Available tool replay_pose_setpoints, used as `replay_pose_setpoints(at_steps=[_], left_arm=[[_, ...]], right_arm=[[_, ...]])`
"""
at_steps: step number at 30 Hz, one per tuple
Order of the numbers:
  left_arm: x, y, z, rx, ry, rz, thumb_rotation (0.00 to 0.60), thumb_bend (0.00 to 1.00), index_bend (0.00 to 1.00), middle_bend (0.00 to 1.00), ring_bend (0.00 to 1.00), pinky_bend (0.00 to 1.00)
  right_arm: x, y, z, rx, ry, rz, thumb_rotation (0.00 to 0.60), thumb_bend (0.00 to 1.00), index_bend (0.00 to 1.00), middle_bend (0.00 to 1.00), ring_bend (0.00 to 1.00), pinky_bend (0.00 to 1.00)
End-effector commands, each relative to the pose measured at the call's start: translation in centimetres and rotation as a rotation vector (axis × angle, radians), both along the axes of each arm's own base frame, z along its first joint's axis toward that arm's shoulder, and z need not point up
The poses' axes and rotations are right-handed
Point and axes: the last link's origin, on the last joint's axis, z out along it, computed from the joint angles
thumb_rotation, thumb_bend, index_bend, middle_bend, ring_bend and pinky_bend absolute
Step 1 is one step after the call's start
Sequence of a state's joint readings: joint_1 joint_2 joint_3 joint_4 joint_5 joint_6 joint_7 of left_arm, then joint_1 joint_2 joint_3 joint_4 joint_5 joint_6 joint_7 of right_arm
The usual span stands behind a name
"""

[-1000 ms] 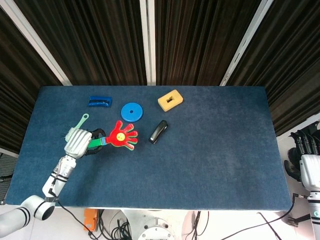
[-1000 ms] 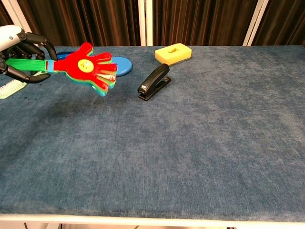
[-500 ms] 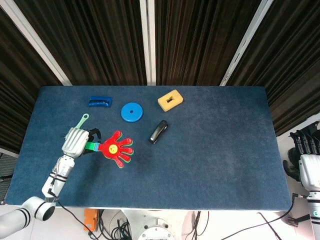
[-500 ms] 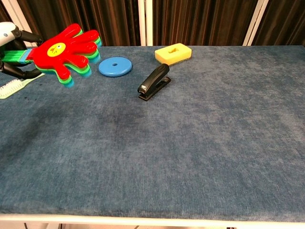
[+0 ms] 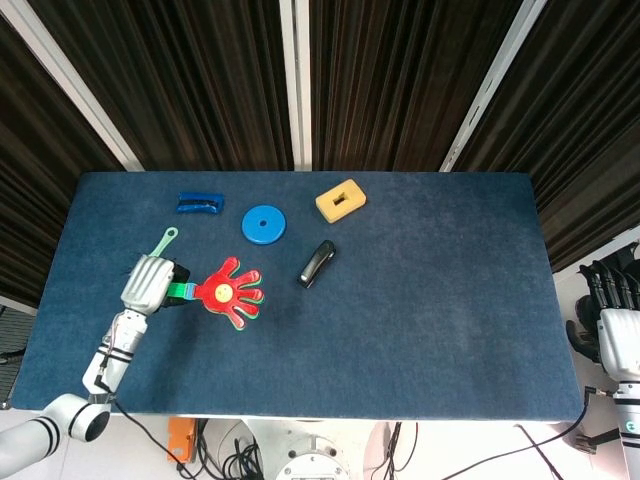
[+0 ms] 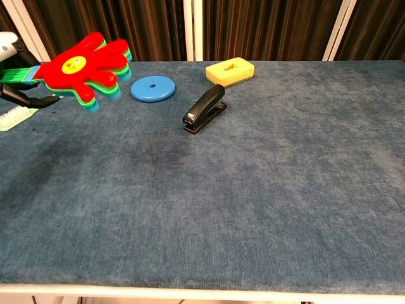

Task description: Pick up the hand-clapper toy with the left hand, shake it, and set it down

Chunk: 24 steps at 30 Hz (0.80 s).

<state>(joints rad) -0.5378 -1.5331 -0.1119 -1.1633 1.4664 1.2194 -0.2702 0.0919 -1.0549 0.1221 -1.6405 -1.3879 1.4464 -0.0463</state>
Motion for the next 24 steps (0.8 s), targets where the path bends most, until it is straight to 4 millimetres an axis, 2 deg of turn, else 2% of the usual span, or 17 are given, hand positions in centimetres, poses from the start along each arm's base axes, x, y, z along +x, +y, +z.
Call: replay_pose_setpoints(at_steps=[1, 4, 9, 15, 24], left_arm=[[-0.13, -0.03, 0.08, -0.019, 0.013, 0.009, 0.6, 0.29, 1.0, 1.0, 1.0, 1.0], [-0.23, -0.12, 0.11, -0.041, 0.043, 0.013, 0.6, 0.33, 1.0, 1.0, 1.0, 1.0], [-0.09, -0.23, 0.11, -0.074, 0.074, 0.025, 0.6, 0.48, 1.0, 1.0, 1.0, 1.0], [-0.44, -0.27, -0.03, -0.132, 0.198, 0.059, 0.6, 0.51, 1.0, 1.0, 1.0, 1.0], [-0.44, -0.52, -0.06, -0.266, 0.128, 0.199, 0.6, 0.52, 1.0, 1.0, 1.0, 1.0]], right_arm=[[0.02, -0.01, 0.01, -0.001, 0.0, 0.001, 0.6, 0.33, 0.0, 0.0, 0.0, 0.0], [0.07, -0.02, 0.06, -0.002, 0.001, 0.003, 0.6, 0.33, 0.0, 0.0, 0.0, 0.0], [0.16, -0.01, 0.14, -0.003, 0.005, 0.005, 0.6, 0.33, 0.0, 0.0, 0.0, 0.0], [0.32, -0.04, 0.2, -0.002, 0.007, 0.008, 0.6, 0.33, 0.0, 0.0, 0.0, 0.0], [0.91, -0.11, 0.6, -0.011, -0.001, 0.032, 0.6, 0.33, 0.0, 0.0, 0.0, 0.0]])
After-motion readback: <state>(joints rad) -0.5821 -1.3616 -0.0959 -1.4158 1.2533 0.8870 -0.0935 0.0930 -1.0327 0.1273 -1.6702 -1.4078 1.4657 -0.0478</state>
